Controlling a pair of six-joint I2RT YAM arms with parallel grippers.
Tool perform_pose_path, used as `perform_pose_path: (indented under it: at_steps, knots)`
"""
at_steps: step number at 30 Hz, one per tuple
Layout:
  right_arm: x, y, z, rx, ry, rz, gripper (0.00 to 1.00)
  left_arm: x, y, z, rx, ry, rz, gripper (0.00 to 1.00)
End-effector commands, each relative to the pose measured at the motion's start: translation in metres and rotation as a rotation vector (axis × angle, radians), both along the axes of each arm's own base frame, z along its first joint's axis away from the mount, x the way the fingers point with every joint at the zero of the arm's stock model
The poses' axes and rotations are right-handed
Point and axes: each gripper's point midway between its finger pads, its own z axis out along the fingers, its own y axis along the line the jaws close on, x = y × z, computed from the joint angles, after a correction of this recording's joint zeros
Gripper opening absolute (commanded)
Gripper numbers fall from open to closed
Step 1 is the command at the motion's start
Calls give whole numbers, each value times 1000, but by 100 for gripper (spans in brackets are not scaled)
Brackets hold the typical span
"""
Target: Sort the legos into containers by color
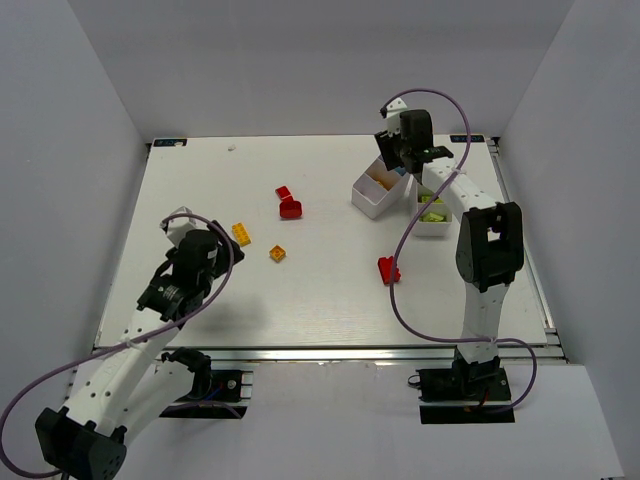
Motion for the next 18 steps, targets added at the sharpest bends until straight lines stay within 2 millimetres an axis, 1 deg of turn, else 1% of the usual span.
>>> perform_pose_path:
  at_steps: [1,3,6,7,8,9,10,11,12,13,14,15,16,17,18]
  knots:
    - [6,-1,23,24,-50,-2,68,4,-2,11,-36,0,21,90]
    - [6,-2,25,34,-51,-3,68,5,-3,13,-55,9,34,91]
    - [0,2,40,54,-64,52,68,0,6,6,-70,72,106,91]
    - [-10,18,57,97,-78,171,68,-2,9,3,-74,91,134,92]
    - [-21,27,57,111,-67,266,68,-2,11,-1,-86,114,155,93]
    - [-31,30,63,92,-80,396,68,-6,17,-7,-113,147,208,94]
    - [-63,57,81,169,-82,616,68,-8,16,-11,-138,172,220,94]
    - [-77,64,86,179,-90,707,69,-9,18,-17,-159,200,244,94]
    - [-99,77,83,194,-98,861,71,-10,27,-24,-191,227,304,94]
    - [-118,81,89,206,-99,929,70,-12,26,-31,-224,265,314,95]
    - [-127,85,90,218,-107,972,70,-14,31,-38,-241,294,351,96]
    - [-143,91,80,254,-88,1025,71,-17,45,-49,-261,348,435,96]
    - [-151,92,84,257,-104,1043,72,-20,50,-56,-273,380,470,97]
    - [-153,92,84,258,-116,1048,72,-21,54,-61,-293,410,504,97]
    - [-159,94,74,270,-93,1052,73,-21,65,-70,-314,443,573,97]
